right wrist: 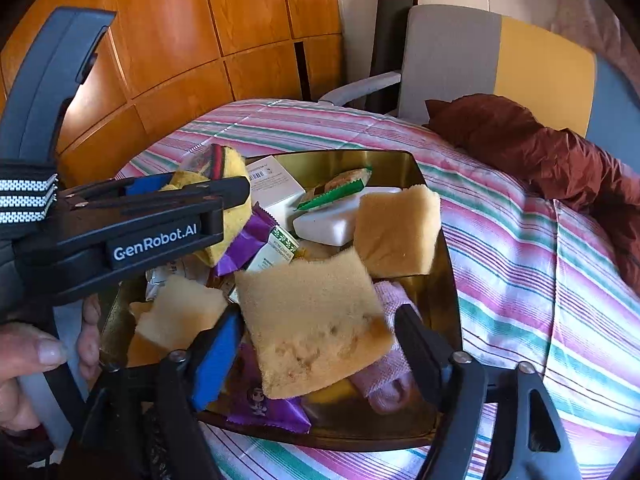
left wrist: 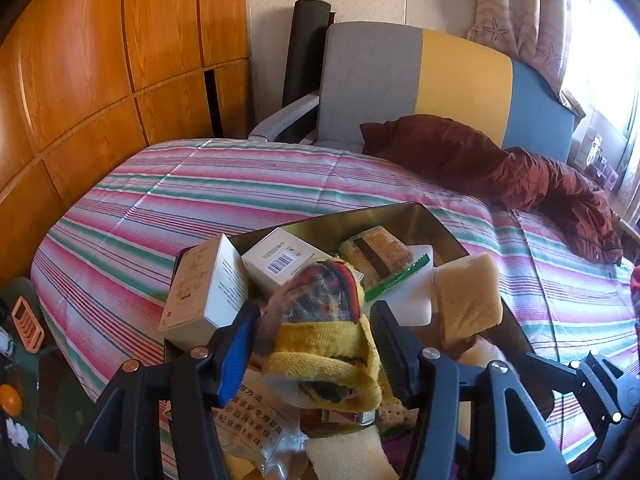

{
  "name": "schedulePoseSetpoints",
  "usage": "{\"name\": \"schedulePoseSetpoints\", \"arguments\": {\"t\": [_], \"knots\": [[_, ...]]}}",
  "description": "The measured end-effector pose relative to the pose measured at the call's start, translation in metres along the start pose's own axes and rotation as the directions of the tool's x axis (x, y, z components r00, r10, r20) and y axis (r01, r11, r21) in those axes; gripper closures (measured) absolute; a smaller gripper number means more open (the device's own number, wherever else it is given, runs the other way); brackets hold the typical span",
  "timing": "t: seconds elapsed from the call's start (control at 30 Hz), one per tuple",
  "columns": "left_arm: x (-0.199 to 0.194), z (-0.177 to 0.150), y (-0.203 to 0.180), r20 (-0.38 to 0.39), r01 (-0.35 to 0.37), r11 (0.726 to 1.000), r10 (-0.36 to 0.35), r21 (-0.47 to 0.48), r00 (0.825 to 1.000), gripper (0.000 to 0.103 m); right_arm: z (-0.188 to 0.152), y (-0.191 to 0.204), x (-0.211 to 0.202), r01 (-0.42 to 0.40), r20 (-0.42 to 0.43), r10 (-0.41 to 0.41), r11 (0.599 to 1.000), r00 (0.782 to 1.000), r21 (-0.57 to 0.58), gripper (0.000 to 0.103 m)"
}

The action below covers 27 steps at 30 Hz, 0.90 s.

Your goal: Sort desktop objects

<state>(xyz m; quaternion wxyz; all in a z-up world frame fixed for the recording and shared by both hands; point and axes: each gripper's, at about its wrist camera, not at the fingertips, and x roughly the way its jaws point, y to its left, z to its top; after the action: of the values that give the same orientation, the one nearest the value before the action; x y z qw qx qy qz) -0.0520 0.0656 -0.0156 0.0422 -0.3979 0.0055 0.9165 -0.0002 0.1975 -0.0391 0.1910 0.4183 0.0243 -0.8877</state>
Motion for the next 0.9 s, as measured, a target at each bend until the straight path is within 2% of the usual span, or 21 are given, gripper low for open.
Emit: {"name": "schedulePoseSetpoints", "arguments": {"t": [0.07,0.43,0.67,0.9], "knots": [[-0.001,0.001,0.000,0.007,0.008,1.000,-0.008,-0.001,1.000,0.039,-0.001,-0.001,-0.001,-0.011,0.005,0.011,1.000,1.000,0.006,0.016],[-0.016,0.003,-0.003,0.031,0.015,1.000,-0.015,0.006,0.999,0.039,-0.003,-0.005,-0.009,0.002,0.021,-0.002,0.999,1.000,0.034,0.016],[-0.034,0.004,-0.001,0.057,0.018,1.000,-0.018,-0.006,0.998,0.039,-0.004,-0.006,-0.024,0.060,0.053,-0.063,0.997,0.997,0.045,0.014],[-0.046,0.001,-0.001,0.061,-0.010,1.000,0.012,-0.022,0.998,0.038,-0.003,0.003,-0.035,0.153,0.070,-0.154,0.988,0.986,0.015,0.014]]}}
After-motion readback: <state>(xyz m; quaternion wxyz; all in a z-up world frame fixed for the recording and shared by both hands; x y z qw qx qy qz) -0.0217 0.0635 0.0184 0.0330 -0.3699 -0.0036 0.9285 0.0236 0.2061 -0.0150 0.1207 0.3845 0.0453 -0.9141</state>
